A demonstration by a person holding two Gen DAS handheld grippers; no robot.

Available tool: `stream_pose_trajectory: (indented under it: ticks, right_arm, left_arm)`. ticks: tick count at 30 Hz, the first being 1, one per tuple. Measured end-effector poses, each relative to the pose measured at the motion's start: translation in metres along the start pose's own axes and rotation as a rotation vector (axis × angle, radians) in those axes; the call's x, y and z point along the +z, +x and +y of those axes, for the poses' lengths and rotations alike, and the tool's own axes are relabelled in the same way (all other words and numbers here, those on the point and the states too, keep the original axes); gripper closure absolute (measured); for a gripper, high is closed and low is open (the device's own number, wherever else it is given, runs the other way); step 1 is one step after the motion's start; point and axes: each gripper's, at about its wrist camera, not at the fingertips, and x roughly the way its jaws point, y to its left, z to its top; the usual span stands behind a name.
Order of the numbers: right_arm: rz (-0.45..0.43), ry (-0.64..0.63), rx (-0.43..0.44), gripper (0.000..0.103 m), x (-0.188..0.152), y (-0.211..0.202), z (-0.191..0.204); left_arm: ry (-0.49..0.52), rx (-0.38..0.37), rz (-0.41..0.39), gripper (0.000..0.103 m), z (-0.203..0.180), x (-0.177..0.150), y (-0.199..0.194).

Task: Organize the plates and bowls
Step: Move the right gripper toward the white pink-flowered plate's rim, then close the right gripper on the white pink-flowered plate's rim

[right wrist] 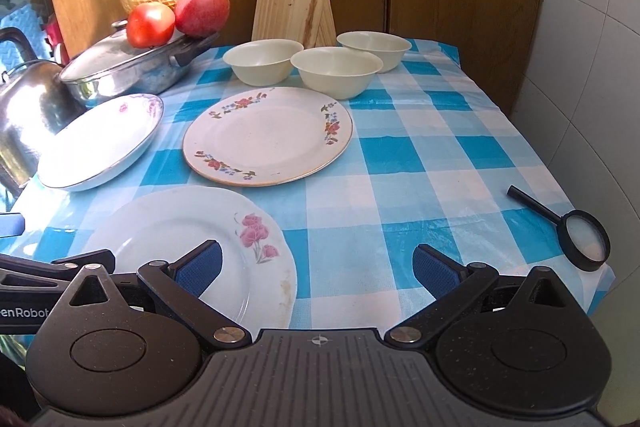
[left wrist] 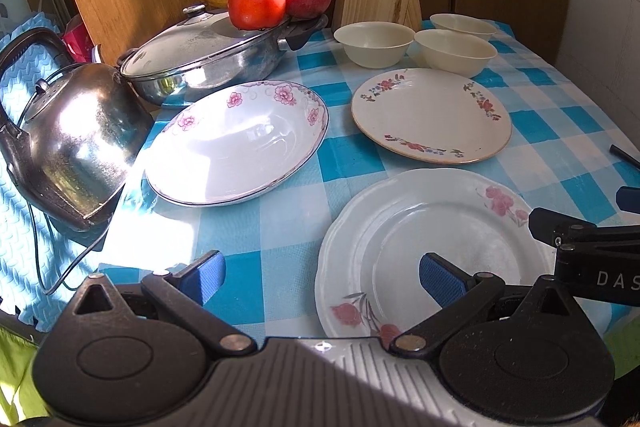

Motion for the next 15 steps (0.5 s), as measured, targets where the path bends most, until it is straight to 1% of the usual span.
stream_pose_trajectory:
  ticks: [2, 5, 7, 8, 9, 10, 11, 13, 15]
  right_arm:
    - [0.025, -0.003, 0.018, 0.002, -0.002, 0.004, -0.001]
    - [0.058, 0.011, 0.06, 0.006, -0.004, 0.009, -0.003]
    - [0.094, 0.026, 0.105, 0.014, -0.008, 0.014, -0.005]
    - [0.109, 0.032, 0.117, 0.022, -0.008, 0.016, -0.005]
    - [0.122, 0.037, 0.131, 0.022, -0.009, 0.019, -0.006]
    - [0.113, 0.028, 0.129, 0.023, -0.009, 0.019, -0.005]
    - [0.118, 0.026, 0.129, 0.024, -0.009, 0.018, -0.004]
    - [0.115, 0.037, 0.14, 0.03, -0.008, 0.019, -0.005]
    - [0.12, 0.048, 0.17, 0.04, -0.006, 0.019, -0.006]
  left_arm:
    - [-0.003, -0.008, 0.023, 0.004, 0.001, -0.001, 0.005]
    - [-0.009, -0.028, 0.057, 0.004, 0.002, -0.004, 0.01]
    - [-0.015, -0.053, 0.082, 0.005, 0.002, -0.005, 0.014]
    - [-0.019, -0.068, 0.099, 0.005, 0.002, -0.005, 0.017]
    - [-0.024, -0.089, 0.12, 0.006, 0.002, -0.006, 0.02]
    - [-0.027, -0.099, 0.134, 0.009, 0.002, -0.006, 0.023]
    - [-0.031, -0.107, 0.143, 0.01, 0.002, -0.006, 0.025]
    - [-0.045, -0.122, 0.147, 0.011, 0.002, -0.005, 0.027]
    - [-0.05, -0.141, 0.148, 0.014, 0.002, -0.003, 0.029]
